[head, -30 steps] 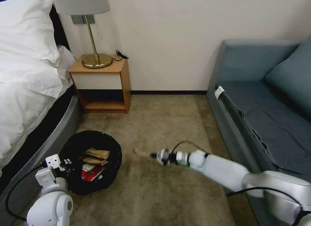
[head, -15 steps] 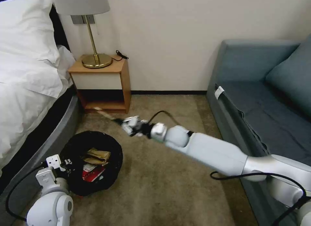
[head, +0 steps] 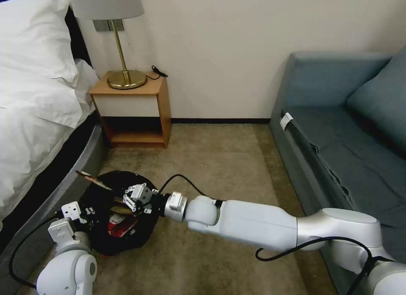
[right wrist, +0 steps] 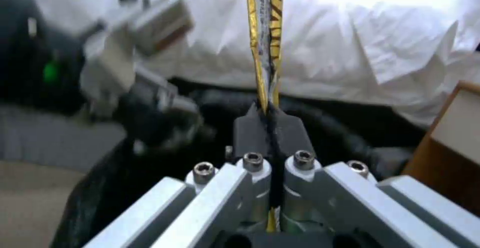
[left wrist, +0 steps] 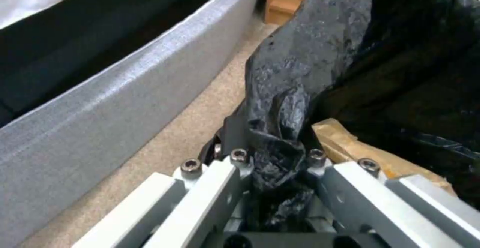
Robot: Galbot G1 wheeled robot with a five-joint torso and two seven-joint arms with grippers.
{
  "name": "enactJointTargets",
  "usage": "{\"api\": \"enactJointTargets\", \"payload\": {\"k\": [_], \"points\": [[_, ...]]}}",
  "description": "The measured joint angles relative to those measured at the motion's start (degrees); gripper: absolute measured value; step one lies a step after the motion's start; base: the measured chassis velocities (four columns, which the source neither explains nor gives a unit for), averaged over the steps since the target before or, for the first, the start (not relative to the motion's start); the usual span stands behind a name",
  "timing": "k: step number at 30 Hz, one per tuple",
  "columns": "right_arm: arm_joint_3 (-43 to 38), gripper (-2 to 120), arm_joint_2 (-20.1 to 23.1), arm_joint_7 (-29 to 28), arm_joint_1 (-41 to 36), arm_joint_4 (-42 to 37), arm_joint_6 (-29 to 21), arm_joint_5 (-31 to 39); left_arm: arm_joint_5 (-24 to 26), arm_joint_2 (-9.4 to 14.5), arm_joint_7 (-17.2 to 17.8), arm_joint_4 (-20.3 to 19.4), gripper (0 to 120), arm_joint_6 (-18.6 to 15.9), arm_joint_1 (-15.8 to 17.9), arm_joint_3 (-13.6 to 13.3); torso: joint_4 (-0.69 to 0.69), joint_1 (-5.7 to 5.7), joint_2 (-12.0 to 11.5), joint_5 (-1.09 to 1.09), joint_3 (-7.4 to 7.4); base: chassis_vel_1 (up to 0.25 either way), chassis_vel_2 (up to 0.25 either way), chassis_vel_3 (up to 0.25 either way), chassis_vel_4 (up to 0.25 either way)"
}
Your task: Pick up the trash bin, then pick up the garbage on the floor and place it into the trash bin.
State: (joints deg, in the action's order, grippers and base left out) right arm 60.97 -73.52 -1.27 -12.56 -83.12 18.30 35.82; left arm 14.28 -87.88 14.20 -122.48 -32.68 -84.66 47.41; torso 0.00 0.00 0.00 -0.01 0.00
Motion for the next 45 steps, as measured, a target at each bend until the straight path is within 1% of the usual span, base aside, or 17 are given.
{"api": "enactJointTargets", "payload": {"k": [3, 5, 9, 10, 14, 15, 18, 19, 20, 23, 25, 27, 29, 30, 33, 38, 45], "points": [[1.0, 13, -0.4, -0.6, -0.9, 1.0, -0.1, -0.6, -0.1, -0.1, 0.0, 0.0, 4, 0.0, 0.1, -0.1, -0.01, 0.00, 0.0, 0.00, 0.00, 0.000, 0.000, 0.000, 0.000], [1.0, 17, -0.4, -0.7, -1.0, 1.1, -0.1, -0.7, -0.1, -0.2, 0.0, 0.0, 4, 0.0, 0.1, -0.2, -0.01, 0.00, 0.0, 0.01, 0.00, 0.000, 0.000, 0.000, 0.000], [0.6, 35, -0.4, -0.7, -1.1, 1.3, -0.1, -1.2, -0.1, -0.3, 0.0, 0.0, 4, 0.0, 0.1, -0.2, -0.01, 0.00, 0.0, 0.01, 0.00, 0.000, 0.000, 0.000, 0.000], [0.6, 35, -0.4, -0.7, -1.1, 1.3, -0.1, -1.2, -0.1, -0.3, 0.0, 0.0, 4, 0.0, 0.1, -0.2, -0.01, 0.00, 0.0, 0.01, 0.00, 0.000, 0.000, 0.000, 0.000], [-1.0, 53, 0.2, -1.0, -0.7, 0.9, -0.1, -1.6, 0.2, -0.3, 0.1, -0.1, 4, 0.2, 0.1, -0.3, 0.00, 0.00, 0.0, 0.01, 0.00, 0.000, 0.000, 0.000, 0.000], [-1.0, 53, 0.2, -1.0, -0.7, 0.9, -0.1, -1.6, 0.2, -0.3, 0.1, -0.1, 4, 0.2, 0.1, -0.3, 0.00, 0.00, 0.0, 0.01, 0.00, 0.000, 0.000, 0.000, 0.000], [-3.8, 68, 2.0, -1.2, 0.6, -0.7, -0.1, -2.2, 4.1, -0.3, 1.4, 0.1, 4, 0.0, 0.3, -0.7, 0.00, 0.00, 0.0, 0.01, 0.00, 0.000, 0.000, 0.000, 0.000], [-4.4, 71, 2.5, -1.3, 0.9, -1.2, -0.1, -2.2, 6.1, -0.3, 2.4, 0.2, 4, -0.4, 0.3, -0.9, -0.01, 0.00, 0.0, 0.02, 0.00, 0.000, 0.000, 0.000, 0.000], [-4.4, 71, 2.5, -1.3, 0.9, -1.2, -0.1, -2.2, 6.1, -0.3, 2.4, 0.2, 4, -0.4, 0.3, -0.9, -0.01, 0.00, 0.0, 0.02, 0.00, 0.000, 0.000, 0.000, 0.000], [-6.6, 86, 4.2, -1.4, 1.3, -2.4, -0.3, -2.2, 14.3, -0.3, 6.5, 0.7, 4, -1.5, 0.5, -1.3, -0.01, 0.00, 0.0, 0.02, 0.00, 0.000, 0.000, 0.000, 0.000], [-6.9, 88, 4.4, -1.4, 1.3, -2.5, -0.3, -2.2, 15.5, -0.2, 7.1, 0.8, 4, -1.5, 0.5, -1.3, -0.01, 0.00, 0.0, 0.02, 0.00, 0.000, 0.000, 0.000, 0.000], [-7.8, 97, 5.0, -1.4, 1.1, -2.7, -0.3, -2.3, 20.9, -0.1, 9.5, 1.8, 4, -1.7, 0.6, -1.3, -0.01, 0.00, 0.0, 0.02, 0.00, 0.000, 0.000, 0.000, 0.000], [-8.3, 99, 5.2, -1.4, 0.6, -2.7, -0.3, -2.5, 25.3, 0.0, 10.8, 3.0, 4, -2.2, 0.8, -1.2, -0.01, 0.00, 0.0, 0.02, 0.00, 0.000, 0.000, 0.000, 0.000], [-8.3, 99, 5.2, -1.4, 0.6, -2.7, -0.3, -2.5, 25.3, 0.0, 10.8, 3.0, 4, -2.2, 0.8, -1.2, -0.01, 0.00, 0.0, 0.02, 0.00, 0.000, 0.000, 0.000, 0.000], [-8.5, 100, 5.2, -1.4, 0.1, -2.7, -0.2, -2.8, 29.3, 0.3, 11.7, 5.5, 4, -2.4, 1.3, -0.9, -0.01, 0.00, 0.0, 0.01, 0.00, 0.000, 0.000, 0.000, 0.000], [-8.9, 100, 5.4, -1.4, -0.5, -2.7, -0.2, -2.9, 30.1, 0.6, 11.7, 8.4, 4, -2.4, 1.7, -0.8, 0.00, 0.00, 0.0, 0.01, 0.00, 0.000, 0.000, 0.000, 0.000], [-9.5, 100, 6.3, -1.4, -1.3, -2.7, -0.1, -3.2, 29.4, 0.7, 10.8, 9.1, 4, -2.5, 1.8, -0.8, 0.00, 0.00, 0.0, 0.02, 0.00, 0.000, 0.000, 0.000, 0.000]]}}
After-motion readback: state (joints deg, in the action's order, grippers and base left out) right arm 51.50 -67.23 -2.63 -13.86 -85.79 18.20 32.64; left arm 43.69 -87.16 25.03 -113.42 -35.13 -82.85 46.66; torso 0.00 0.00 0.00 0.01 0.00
